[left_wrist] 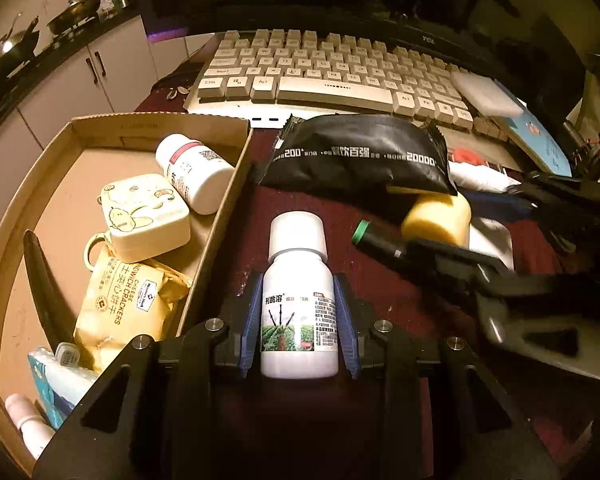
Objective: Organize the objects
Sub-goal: 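Grasp the white pill bottle with the left gripper while the right grasps the yellow tape roll, then carry the pill bottle and tape roll over the cardboard tray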
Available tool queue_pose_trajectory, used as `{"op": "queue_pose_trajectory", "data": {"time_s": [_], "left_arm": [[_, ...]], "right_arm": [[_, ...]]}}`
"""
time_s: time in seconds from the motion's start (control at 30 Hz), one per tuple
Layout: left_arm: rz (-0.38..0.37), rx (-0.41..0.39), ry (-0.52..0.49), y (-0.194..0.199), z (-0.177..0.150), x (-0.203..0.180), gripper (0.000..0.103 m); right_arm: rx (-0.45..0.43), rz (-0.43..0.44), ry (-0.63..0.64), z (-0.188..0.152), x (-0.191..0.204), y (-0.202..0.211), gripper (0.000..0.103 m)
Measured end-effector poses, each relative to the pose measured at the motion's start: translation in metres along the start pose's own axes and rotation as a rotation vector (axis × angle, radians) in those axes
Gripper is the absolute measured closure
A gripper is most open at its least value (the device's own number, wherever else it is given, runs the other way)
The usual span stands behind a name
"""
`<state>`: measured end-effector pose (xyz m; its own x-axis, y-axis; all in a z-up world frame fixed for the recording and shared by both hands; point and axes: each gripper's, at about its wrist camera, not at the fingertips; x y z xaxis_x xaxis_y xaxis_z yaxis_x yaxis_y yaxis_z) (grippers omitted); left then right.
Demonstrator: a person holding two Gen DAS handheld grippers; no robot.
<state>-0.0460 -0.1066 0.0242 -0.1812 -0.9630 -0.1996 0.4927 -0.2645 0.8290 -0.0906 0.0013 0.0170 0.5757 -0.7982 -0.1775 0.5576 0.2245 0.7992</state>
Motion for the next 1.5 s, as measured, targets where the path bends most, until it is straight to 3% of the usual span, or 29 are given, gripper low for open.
{"op": "queue_pose_trajectory", "data": {"time_s": [0.17, 0.4, 0.67, 0.83, 1.0, 1.17, 1.5], "left_arm": [[-0.011, -0.019, 0.000, 0.003, -0.004, 0.002, 0.069], [-0.077, -0.082, 0.093, 0.022, -0.017, 0.015, 0.069], [-0.146, -0.255, 0.137, 0.089, -0.050, 0.021, 0.069], [-0.122, -0.353, 0.159, 0.146, -0.062, 0.040, 0.069], [-0.032, -0.382, 0.231, 0.178, -0.067, 0.080, 0.069], [0.048, -0.361, 0.365, 0.184, -0.081, 0.133, 0.069], [0.047, -0.340, 0.447, 0.170, -0.092, 0.166, 0.069]], "right_arm": [[-0.015, -0.007, 0.001, 0.003, 0.006, 0.003, 0.071], [-0.091, -0.006, 0.016, 0.000, 0.020, 0.036, 0.071], [-0.133, -0.008, 0.002, -0.002, 0.024, 0.066, 0.072], [-0.159, 0.006, 0.002, 0.003, 0.038, 0.077, 0.072], [-0.177, 0.062, 0.002, 0.006, 0.060, 0.088, 0.072], [-0.180, 0.139, 0.012, 0.006, 0.085, 0.092, 0.072], [-0.159, 0.324, 0.102, 0.016, 0.149, 0.099, 0.072]]}}
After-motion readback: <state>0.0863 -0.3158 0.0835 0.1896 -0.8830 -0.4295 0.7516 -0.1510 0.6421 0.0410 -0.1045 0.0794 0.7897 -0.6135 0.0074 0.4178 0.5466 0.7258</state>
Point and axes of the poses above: each gripper's, at about its wrist camera, not at the fingertips, and y roughly against the way its jaws point, x to its left, z to its top, and after that the axes turned 11 degrees about -z, right-handed
